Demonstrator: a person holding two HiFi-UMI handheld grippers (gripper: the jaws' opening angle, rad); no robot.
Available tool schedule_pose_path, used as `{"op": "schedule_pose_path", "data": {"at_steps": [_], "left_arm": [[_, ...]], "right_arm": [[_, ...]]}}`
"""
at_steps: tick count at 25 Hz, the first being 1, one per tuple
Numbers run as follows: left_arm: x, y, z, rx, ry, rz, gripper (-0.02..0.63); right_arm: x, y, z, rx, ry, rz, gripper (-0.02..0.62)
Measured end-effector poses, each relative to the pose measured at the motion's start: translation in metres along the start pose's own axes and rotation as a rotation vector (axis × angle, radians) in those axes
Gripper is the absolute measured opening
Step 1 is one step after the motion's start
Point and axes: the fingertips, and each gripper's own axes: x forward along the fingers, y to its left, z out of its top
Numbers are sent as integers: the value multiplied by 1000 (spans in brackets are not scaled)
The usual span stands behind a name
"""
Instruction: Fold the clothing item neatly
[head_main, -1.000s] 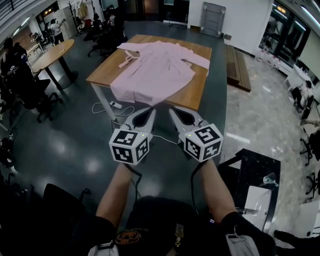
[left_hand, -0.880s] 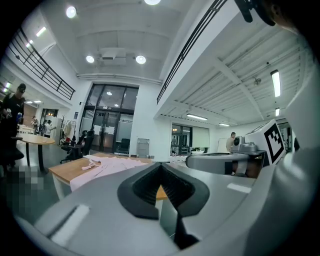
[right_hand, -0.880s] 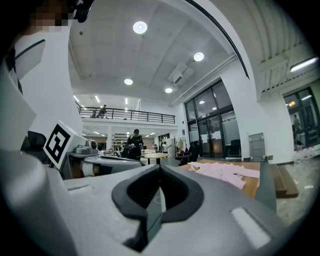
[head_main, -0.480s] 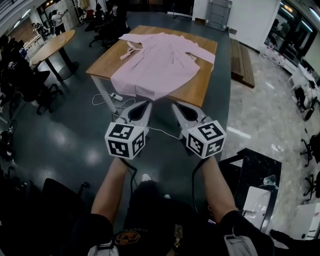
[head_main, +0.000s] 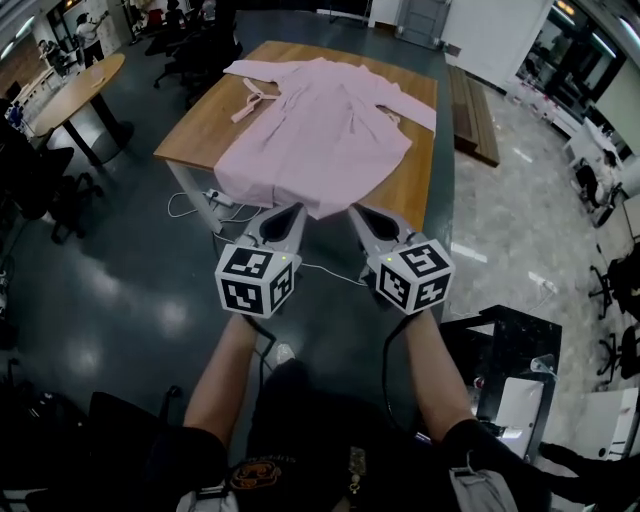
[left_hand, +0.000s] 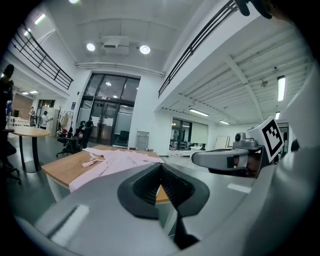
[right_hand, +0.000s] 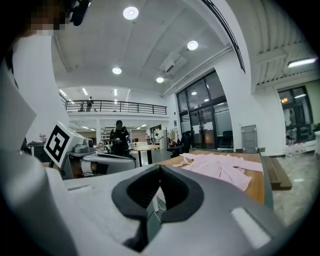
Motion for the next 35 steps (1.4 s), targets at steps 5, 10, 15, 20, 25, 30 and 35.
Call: {"op": "schedule_pose_path", "data": {"at_steps": [5, 10, 15, 20, 25, 30, 35], "left_arm": [[33, 61, 0, -26, 26, -59, 6], [63, 100, -3, -31, 47, -104, 6], [96, 128, 0, -19, 56, -132, 6], [138, 154, -6, -7, 90, -146, 6], [193, 183, -21, 1, 151, -128, 6], [251, 197, -29, 6, 209, -133, 6], [299, 199, -34, 23, 259, -154, 6]], "right_arm": [[64, -11, 6, 5, 31, -63, 2], [106, -29, 9, 6, 46, -118, 2], [138, -56, 8, 15, 50, -157, 2], [175, -100, -5, 56, 68, -189, 3], [215, -151, -18, 94, 83, -204, 3], [248, -203, -30, 130, 125, -213, 3], [261, -246, -44, 180, 156, -242, 2]]}}
